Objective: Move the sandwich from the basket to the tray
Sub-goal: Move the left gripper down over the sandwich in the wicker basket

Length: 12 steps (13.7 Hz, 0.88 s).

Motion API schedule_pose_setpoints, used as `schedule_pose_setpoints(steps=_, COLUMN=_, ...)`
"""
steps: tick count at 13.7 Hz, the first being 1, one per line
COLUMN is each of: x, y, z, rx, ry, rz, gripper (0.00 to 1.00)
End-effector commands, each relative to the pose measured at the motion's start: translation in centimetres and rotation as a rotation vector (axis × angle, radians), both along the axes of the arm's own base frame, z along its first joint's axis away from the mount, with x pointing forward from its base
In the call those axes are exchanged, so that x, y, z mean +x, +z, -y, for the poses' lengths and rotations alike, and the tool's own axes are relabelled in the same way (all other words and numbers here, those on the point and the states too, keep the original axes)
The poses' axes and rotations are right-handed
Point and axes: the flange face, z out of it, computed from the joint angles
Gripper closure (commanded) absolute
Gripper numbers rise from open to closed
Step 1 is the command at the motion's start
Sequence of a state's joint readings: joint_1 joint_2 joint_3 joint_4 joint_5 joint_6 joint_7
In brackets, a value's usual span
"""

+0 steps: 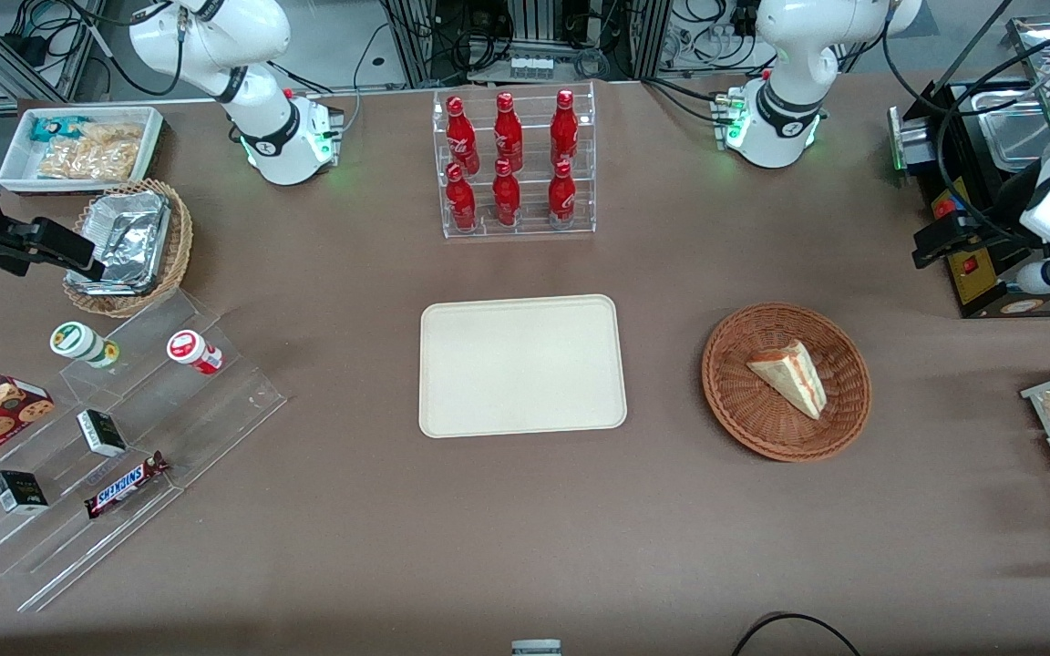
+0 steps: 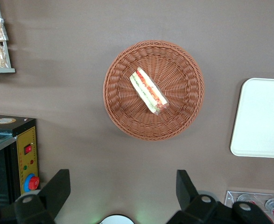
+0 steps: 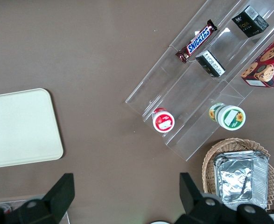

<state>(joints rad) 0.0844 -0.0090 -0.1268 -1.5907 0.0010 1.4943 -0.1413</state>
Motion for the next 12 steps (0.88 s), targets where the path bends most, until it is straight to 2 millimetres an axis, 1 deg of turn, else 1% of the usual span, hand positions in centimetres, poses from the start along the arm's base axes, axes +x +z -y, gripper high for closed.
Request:
schedule_pose_setpoints(steps=1, x=-0.2, y=0.6, z=-0.3, rx=0.017, ry=-0.019, rz=0.001, gripper=0.00)
schedule_pose_setpoints(steps=3, x=0.1, y=0.0, z=-0.3, rx=0.017, ry=-0.018, rz=-0.009, gripper=0.00)
schedule_pose_setpoints(steps=4, x=0.3, y=-0.7, z=-0.3, rx=0.017, ry=-0.015, rz=-0.022, gripper=0.00)
schedule_pose_setpoints(steps=6, x=0.7, y=-3.3, z=-0.4, rx=0.017, ry=-0.005, rz=-0.062, gripper=0.00)
schedule_pose_setpoints(steps=8, x=1.5, y=-6.7, z=-0.2, rx=0.014, ry=-0.006, rz=-0.085, gripper=0.00)
schedule_pose_setpoints(steps=9, x=1.5, y=-8.4, z=-0.2, rx=0.018, ry=0.012, rz=-0.089, gripper=0.00)
schedule_pose_setpoints(steps=11, x=1.3, y=-12.5, z=-0.1, rx=0.028, ry=0.095, rz=-0.062, gripper=0.00)
schedule_pose_setpoints(steps=12, x=1.2, y=-14.4, z=0.2, rx=0.037, ry=0.182, rz=-0.045, gripper=0.00)
